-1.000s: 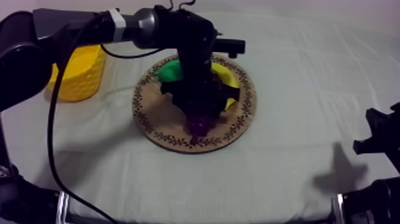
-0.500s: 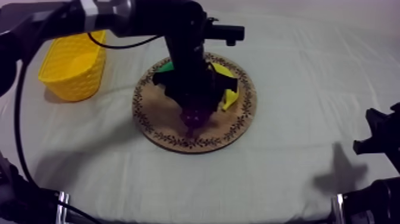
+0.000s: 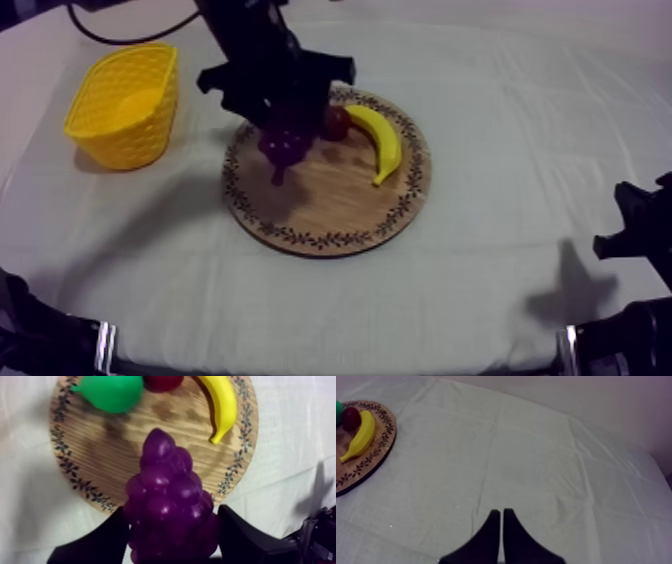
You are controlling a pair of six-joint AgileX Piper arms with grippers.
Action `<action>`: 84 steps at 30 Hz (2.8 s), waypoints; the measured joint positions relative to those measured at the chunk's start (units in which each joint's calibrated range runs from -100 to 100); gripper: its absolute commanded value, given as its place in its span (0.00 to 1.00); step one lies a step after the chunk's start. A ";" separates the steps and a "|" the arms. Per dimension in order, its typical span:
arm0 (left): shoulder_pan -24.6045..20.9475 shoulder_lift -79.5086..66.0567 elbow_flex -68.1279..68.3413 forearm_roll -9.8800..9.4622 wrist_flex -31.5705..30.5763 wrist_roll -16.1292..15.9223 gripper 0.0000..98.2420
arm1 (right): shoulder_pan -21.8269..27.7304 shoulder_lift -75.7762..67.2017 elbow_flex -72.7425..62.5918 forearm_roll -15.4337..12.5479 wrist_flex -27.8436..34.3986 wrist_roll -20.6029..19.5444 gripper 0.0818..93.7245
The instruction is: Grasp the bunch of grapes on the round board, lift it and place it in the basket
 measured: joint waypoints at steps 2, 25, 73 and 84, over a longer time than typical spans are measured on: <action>-0.57 -1.65 0.46 0.06 0.29 -0.29 0.50 | 0.00 0.00 0.00 0.00 0.00 0.00 0.00; -13.90 -5.78 -6.62 -2.21 6.75 -6.85 0.50 | 0.00 0.00 0.00 0.00 0.00 0.03 0.00; -31.75 13.69 -7.71 -7.41 2.90 -12.00 0.62 | 0.00 0.00 0.00 0.00 0.00 -0.01 0.00; -31.71 13.76 -5.10 -5.89 0.74 -13.50 0.88 | 0.00 0.00 0.00 0.00 0.00 -0.01 0.00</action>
